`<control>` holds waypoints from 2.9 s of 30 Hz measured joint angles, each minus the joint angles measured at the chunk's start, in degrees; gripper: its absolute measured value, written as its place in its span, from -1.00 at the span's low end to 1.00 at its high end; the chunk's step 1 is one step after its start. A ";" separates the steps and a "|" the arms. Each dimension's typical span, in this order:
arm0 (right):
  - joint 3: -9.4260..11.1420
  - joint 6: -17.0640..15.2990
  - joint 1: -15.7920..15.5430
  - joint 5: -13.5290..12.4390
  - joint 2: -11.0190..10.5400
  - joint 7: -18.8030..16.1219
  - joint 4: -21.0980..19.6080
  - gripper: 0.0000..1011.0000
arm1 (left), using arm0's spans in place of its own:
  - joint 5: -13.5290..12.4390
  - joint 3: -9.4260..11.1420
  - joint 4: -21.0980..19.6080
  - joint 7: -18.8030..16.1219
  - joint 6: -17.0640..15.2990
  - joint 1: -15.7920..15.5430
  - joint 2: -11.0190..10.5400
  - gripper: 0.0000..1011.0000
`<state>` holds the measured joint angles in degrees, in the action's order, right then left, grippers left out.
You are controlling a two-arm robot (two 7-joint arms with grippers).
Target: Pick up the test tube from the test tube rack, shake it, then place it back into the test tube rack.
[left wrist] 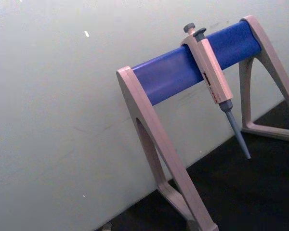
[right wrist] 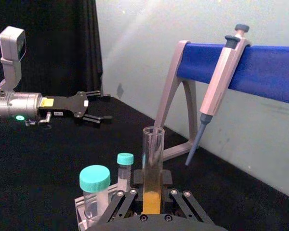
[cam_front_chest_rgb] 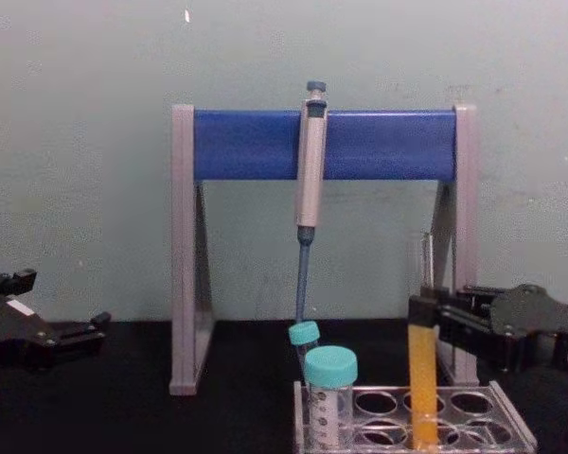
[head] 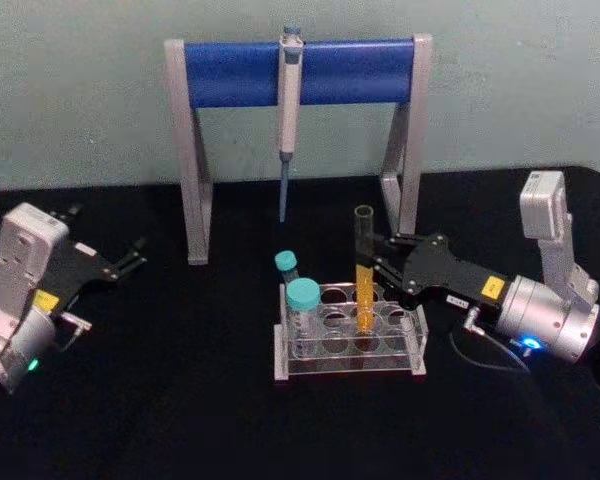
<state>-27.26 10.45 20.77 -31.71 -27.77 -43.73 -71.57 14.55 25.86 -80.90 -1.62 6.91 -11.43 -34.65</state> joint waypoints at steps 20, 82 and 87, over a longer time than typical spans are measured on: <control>-0.46 -0.90 0.05 1.31 -0.13 0.87 0.10 -0.56 | 0.00 0.00 0.00 0.00 0.00 0.00 0.00 0.98; 7.08 3.48 -5.49 0.19 0.16 11.38 -7.42 0.98 | 0.00 0.00 0.00 0.00 0.00 0.00 0.00 0.98; 10.32 0.82 -8.54 9.16 1.32 28.22 -10.41 0.98 | 0.00 0.00 0.00 0.00 0.00 0.00 0.00 0.98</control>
<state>-16.93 11.28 12.23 -22.55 -26.45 -15.50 -81.98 14.55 25.86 -80.90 -1.62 6.91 -11.43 -34.64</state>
